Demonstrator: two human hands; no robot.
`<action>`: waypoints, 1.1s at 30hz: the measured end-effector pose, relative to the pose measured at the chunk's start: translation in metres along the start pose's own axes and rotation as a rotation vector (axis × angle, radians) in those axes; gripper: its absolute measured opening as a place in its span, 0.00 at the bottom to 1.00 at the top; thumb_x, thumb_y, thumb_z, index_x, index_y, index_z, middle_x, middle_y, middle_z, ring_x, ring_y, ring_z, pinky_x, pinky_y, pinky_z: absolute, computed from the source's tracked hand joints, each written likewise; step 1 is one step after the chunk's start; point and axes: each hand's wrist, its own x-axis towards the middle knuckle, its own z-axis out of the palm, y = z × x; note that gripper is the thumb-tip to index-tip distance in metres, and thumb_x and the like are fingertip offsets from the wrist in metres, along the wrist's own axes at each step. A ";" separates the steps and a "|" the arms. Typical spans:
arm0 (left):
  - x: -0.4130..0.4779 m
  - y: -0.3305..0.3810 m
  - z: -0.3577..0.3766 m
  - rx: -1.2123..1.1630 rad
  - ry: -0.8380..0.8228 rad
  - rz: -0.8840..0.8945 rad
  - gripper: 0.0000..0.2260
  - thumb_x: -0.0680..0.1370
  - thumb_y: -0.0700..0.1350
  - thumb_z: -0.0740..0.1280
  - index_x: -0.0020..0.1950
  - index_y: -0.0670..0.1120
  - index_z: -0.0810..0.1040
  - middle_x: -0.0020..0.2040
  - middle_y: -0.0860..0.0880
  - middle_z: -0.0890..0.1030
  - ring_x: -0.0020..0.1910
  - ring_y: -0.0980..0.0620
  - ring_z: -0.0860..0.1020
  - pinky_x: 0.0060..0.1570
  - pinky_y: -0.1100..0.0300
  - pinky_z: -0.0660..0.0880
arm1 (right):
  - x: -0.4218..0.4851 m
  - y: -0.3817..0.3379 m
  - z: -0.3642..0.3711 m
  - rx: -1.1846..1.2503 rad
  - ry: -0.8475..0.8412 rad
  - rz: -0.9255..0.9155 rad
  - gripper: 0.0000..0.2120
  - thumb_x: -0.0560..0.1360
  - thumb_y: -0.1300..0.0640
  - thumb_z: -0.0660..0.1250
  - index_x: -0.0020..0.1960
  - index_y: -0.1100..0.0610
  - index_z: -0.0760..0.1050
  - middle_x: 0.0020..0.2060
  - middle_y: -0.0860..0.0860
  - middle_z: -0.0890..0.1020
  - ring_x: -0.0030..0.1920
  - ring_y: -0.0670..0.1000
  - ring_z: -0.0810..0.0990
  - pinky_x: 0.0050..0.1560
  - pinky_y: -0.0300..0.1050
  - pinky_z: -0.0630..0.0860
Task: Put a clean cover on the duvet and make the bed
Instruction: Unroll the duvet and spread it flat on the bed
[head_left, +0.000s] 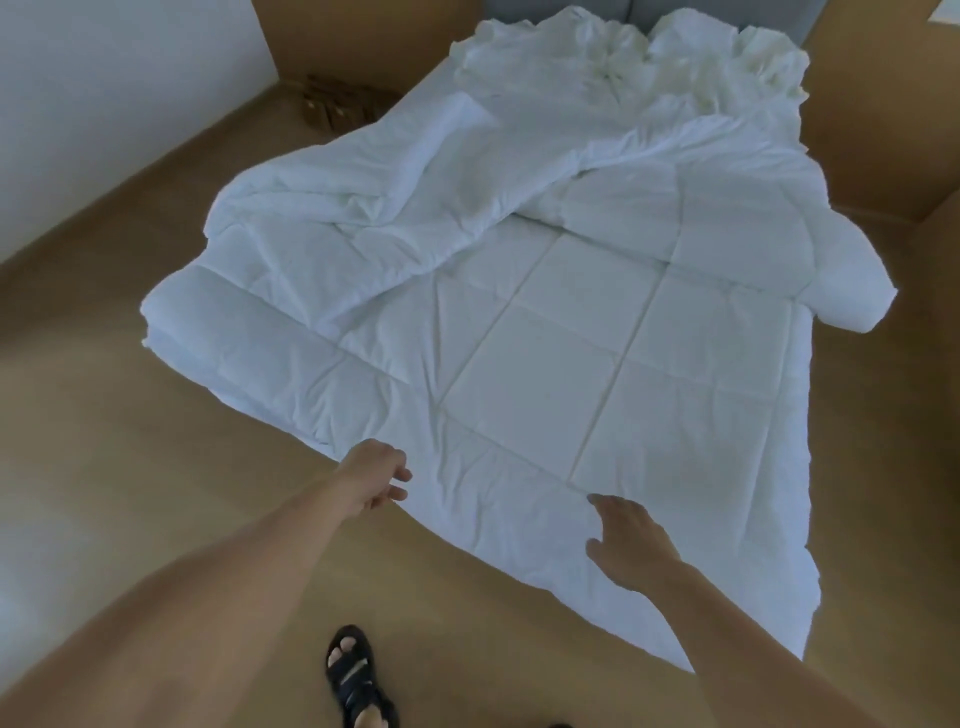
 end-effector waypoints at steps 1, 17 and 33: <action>0.004 0.000 -0.016 -0.006 0.000 0.007 0.07 0.78 0.39 0.58 0.53 0.42 0.73 0.54 0.43 0.81 0.41 0.45 0.82 0.30 0.59 0.66 | 0.005 -0.022 -0.003 0.004 0.013 -0.030 0.31 0.79 0.54 0.59 0.80 0.52 0.54 0.78 0.49 0.61 0.77 0.52 0.58 0.74 0.52 0.61; 0.105 0.015 -0.371 -0.220 0.278 0.053 0.09 0.80 0.43 0.60 0.55 0.41 0.77 0.46 0.46 0.78 0.37 0.48 0.76 0.31 0.59 0.68 | 0.148 -0.446 -0.019 -0.130 0.021 -0.438 0.30 0.81 0.51 0.60 0.80 0.52 0.53 0.78 0.48 0.58 0.78 0.50 0.55 0.75 0.51 0.61; 0.288 0.114 -0.518 -0.196 0.314 -0.104 0.06 0.78 0.45 0.63 0.51 0.44 0.74 0.45 0.47 0.74 0.38 0.49 0.74 0.34 0.58 0.69 | 0.322 -0.625 -0.052 -0.032 -0.077 -0.404 0.37 0.79 0.42 0.62 0.80 0.53 0.49 0.78 0.50 0.58 0.78 0.53 0.56 0.74 0.52 0.61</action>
